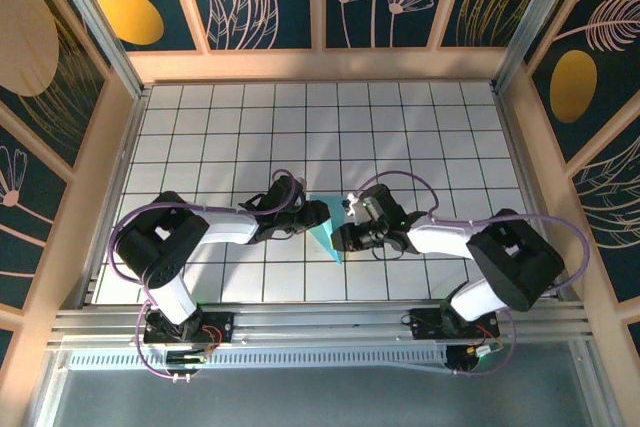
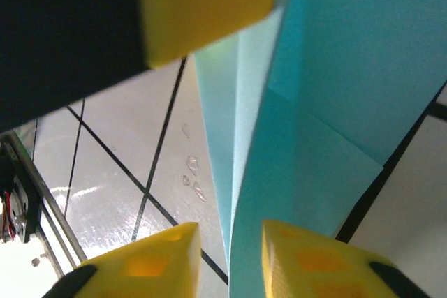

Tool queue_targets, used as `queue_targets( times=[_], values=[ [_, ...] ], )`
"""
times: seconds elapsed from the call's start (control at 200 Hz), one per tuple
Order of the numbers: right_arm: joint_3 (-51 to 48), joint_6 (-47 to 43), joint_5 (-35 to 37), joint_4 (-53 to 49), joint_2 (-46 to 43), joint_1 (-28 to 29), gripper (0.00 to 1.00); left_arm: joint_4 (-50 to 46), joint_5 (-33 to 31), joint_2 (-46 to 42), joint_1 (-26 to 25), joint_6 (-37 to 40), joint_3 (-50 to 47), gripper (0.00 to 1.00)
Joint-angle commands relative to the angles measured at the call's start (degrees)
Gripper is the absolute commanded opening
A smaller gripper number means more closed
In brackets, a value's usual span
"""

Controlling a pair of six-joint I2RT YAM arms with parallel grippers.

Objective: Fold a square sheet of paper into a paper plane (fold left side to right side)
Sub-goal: Fourth fold the wing at the center of the table.

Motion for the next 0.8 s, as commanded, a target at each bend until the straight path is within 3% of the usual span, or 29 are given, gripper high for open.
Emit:
queue_targets(
  times=[0.0, 0.1, 0.44, 0.796],
  values=[
    [0.8, -0.2, 0.5, -2.1, -3.5, -1.6, 0.37, -4.4, -2.4, 2.6, -0.1, 1.2, -0.3, 0.48],
    [0.4, -0.1, 0.2, -1.8, -4.6, -3.2, 0.43, -4.4, -2.4, 2.6, -0.2, 1.2, -0.3, 0.48],
    [0.9, 3.2, -4.8, 7.3, 2.1, -4.6, 0.41, -4.7, -2.5, 2.2, -0.2, 1.2, -0.5, 0.48],
    [2.0, 5.1, -5.3, 12.8, 6.7, -4.6, 0.41, -5.5, -2.9, 1.5, -0.3, 1.2, -0.3, 0.48]
  ],
)
